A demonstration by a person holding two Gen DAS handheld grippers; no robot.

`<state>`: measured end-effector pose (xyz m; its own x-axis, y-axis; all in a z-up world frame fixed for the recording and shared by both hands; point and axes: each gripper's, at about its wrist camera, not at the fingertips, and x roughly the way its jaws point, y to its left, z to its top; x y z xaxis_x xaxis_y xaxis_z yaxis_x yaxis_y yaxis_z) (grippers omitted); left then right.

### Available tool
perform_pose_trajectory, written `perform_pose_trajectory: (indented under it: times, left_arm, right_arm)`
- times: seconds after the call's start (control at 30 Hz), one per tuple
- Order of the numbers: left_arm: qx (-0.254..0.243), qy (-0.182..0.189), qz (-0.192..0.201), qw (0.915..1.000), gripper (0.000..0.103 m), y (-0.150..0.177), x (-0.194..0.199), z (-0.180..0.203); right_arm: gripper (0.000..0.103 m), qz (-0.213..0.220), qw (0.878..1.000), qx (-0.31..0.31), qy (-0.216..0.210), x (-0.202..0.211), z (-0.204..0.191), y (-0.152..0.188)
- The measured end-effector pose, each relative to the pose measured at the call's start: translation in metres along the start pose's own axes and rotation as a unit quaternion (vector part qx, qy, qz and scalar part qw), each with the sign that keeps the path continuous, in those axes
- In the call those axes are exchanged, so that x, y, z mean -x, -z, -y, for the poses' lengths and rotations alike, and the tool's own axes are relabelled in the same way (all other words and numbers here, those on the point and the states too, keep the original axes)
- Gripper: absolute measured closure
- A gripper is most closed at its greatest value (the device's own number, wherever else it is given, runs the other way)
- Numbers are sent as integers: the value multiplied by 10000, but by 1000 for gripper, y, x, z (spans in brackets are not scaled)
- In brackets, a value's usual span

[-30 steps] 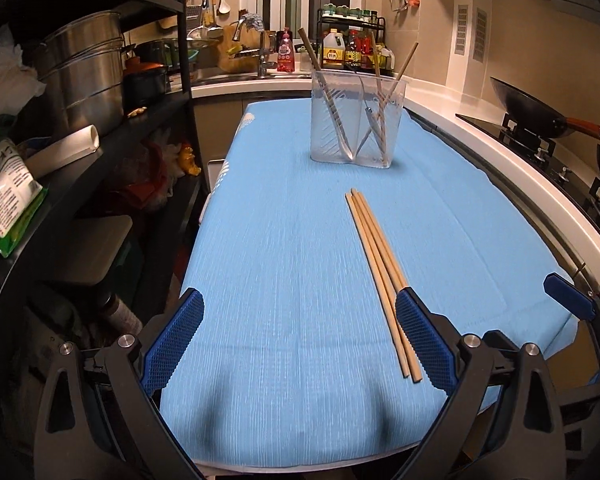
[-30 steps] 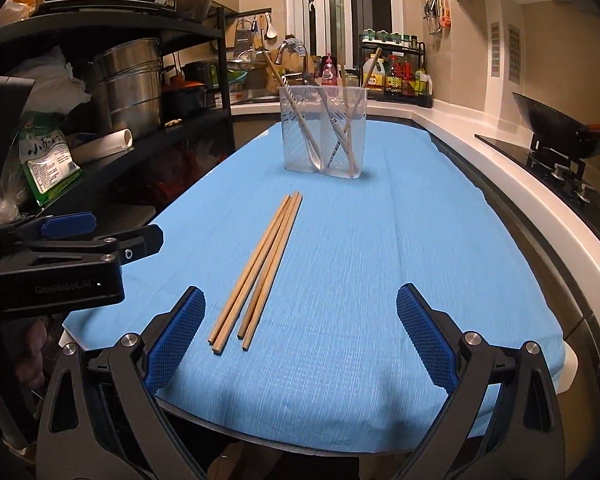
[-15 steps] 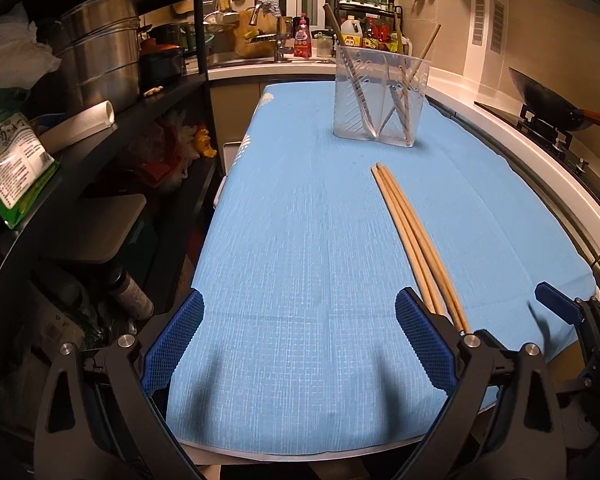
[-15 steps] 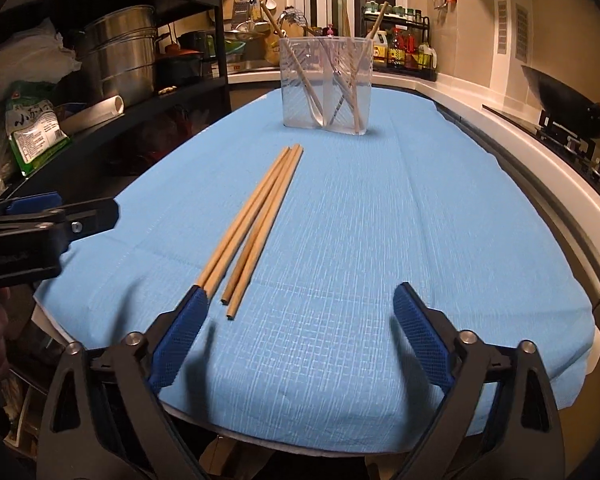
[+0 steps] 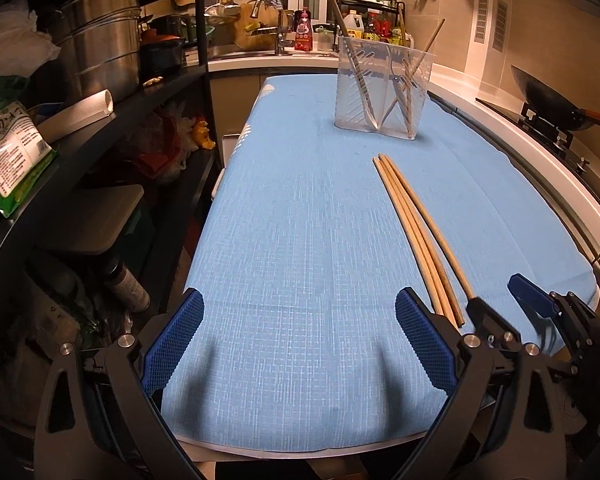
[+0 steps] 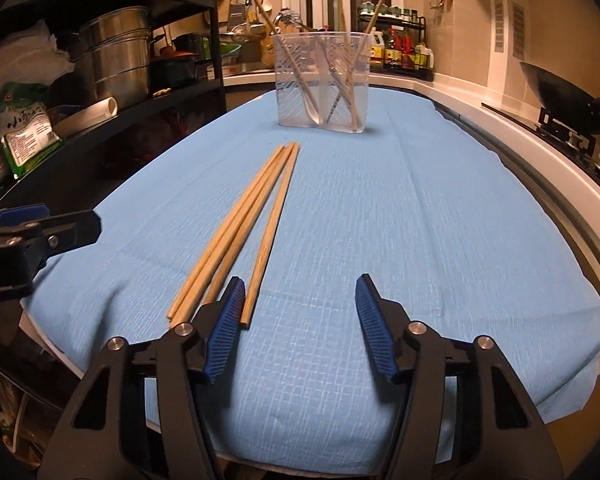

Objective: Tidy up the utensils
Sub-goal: 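Move both open tools back toward the remaining chopsticks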

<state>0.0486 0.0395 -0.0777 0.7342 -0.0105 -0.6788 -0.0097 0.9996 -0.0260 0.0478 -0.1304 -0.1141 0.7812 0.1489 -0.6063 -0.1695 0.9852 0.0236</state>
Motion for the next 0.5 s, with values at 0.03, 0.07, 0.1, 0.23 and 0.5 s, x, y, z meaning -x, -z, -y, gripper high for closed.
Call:
perform_pose_trajectory:
  times: [0.03,0.07,0.1,0.23,0.5]
  left_arm:
    - [0,17,7,10000,9,0,0,1]
    - [3,37,11,10000,9,1,0,1]
    - [6,58,13,10000,9,1,-1,2]
    - [-37,140,32,9999,9,3,-2,7]
    - [-142,364,107,9992,9,11,-7,19]
  right_arm:
    - [45,32,10000,-2,4,-1,1,-1]
    - [44,76,10000,-1,6,-3,2,0]
    - [43,143,9999,-8,-2,-5,1,0]
    - [61,556,9982,146,-146,-10,-3,6]
    - [97,573,9973,226,-396,3,1,11]
